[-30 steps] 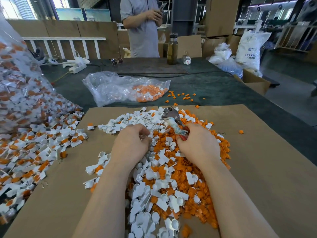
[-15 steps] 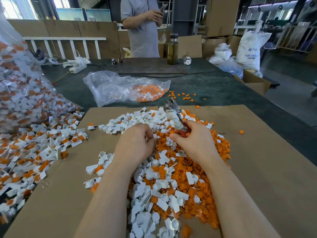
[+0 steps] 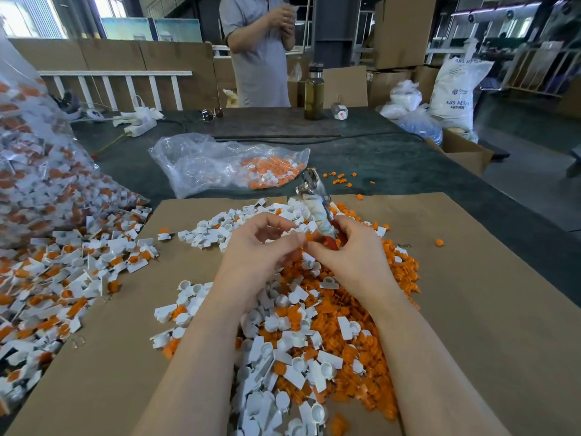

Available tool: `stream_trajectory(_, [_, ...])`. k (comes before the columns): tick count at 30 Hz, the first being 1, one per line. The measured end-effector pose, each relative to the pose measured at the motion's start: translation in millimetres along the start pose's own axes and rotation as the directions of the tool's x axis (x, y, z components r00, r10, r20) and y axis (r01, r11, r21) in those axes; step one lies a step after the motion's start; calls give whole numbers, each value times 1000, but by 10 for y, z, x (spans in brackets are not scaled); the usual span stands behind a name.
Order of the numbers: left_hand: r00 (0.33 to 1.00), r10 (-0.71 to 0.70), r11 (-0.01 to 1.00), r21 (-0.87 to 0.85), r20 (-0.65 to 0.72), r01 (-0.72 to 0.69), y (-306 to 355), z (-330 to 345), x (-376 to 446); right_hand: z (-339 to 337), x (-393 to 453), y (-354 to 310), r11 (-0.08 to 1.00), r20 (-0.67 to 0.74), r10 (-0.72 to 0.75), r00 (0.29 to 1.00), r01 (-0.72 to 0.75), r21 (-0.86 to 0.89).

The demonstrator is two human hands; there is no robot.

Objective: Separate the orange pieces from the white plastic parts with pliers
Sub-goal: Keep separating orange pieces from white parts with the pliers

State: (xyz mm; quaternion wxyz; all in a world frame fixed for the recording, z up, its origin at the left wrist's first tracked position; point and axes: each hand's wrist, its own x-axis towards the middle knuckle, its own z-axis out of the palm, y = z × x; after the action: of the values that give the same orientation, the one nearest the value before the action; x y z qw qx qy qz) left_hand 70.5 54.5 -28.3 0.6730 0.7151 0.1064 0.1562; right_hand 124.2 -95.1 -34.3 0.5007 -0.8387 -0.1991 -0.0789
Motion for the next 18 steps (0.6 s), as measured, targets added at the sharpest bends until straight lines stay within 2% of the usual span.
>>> stream_trajectory(5, [998, -58, 992, -111, 12, 59, 21, 65, -27, -1, -7, -4, 998, 30, -6, 1000, 5, 59])
stream_trajectory(8, [998, -58, 986, -159, -16, 55, 17, 52, -24, 2, -14, -11, 994, 22, 4, 1000, -6, 110])
stream_trajectory(12, [998, -54, 983, -176, -18, 50, 22, 68, -32, 13, -8, -15, 995, 3, -16, 1000, 15, 95])
stream_trajectory(18, [986, -113, 972, -218, -124, 84, 19, 92, -15, 35, 5, 18, 996, -38, 0, 999, 3, 86])
